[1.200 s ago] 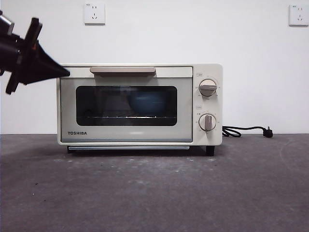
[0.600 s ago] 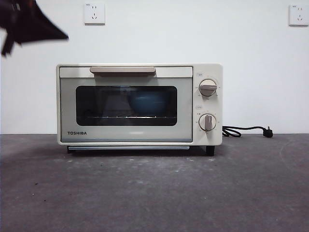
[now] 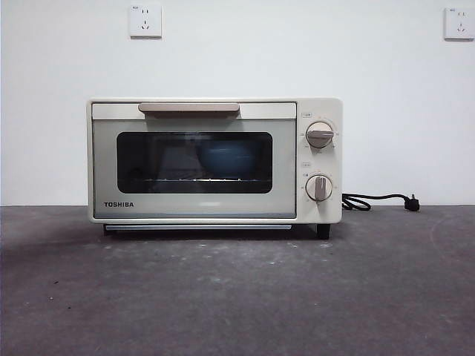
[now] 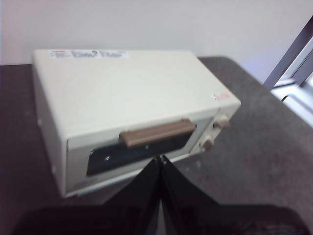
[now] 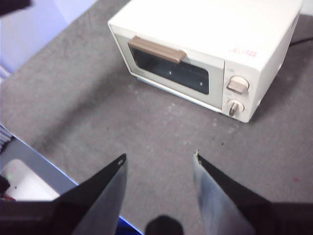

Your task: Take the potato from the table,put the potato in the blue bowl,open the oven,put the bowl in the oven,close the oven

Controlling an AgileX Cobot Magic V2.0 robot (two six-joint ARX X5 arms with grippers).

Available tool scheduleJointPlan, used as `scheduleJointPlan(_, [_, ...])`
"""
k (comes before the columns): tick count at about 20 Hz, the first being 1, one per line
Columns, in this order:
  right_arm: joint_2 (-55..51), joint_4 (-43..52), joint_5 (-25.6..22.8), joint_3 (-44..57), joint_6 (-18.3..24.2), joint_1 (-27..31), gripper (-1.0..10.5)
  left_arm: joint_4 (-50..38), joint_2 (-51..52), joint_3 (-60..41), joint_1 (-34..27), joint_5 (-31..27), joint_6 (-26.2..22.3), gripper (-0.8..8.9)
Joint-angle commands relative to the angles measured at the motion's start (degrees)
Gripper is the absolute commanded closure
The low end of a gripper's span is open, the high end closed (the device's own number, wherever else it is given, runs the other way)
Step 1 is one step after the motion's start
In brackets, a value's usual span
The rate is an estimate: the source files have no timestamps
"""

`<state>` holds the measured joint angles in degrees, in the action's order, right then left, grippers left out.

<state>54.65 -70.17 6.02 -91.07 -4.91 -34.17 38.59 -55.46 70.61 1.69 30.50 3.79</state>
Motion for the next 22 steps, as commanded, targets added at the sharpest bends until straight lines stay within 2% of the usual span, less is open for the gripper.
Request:
scheduleJointPlan(1, [0.5, -0.72, 0.07, -0.09, 0.5, -0.15, 7.3, 7.04, 2.45, 1.9, 0.79, -1.81, -3.93, 8.21])
scheduleJointPlan(4, [1.03, -2.08, 0.04, -0.09, 0.5, -0.15, 7.3, 11.74, 4.57, 3.37, 1.25, -2.01, -4.63, 8.22])
scheduleJointPlan(5, [1.25, -2.69, 0.07, -0.09, 0.52, -0.15, 7.7, 12.83, 5.2, 3.61, 1.36, -2.01, -5.11, 8.22])
scheduleJointPlan(7, [1.42, -4.07, 0.07, -0.09, 1.62, -0.15, 9.4, 14.51, 6.14, 3.85, 1.44, -1.97, -5.33, 8.22])
scheduleJointPlan(8, [1.6, -4.74, 0.07, -0.09, 2.32, -0.15, 9.6, 15.28, 6.69, 3.85, 1.57, -1.99, -5.35, 8.22])
scheduleJointPlan(15, [1.57, -5.6, 0.0, -0.09, 2.34, -0.13, 9.5, 18.14, 7.34, 3.85, 1.7, -1.77, -5.33, 8.21])
scheduleJointPlan(19, [1.53, -5.44, -0.15, -0.09, -1.25, -0.13, 9.5, 18.29, 7.28, 3.85, 1.7, -1.79, -5.25, 8.18])
scheduleJointPlan(22, [1.53, -5.46, -0.2, -0.09, -1.2, -0.13, 9.5, 18.32, 7.23, 3.85, 1.7, -1.79, -5.16, 8.18])
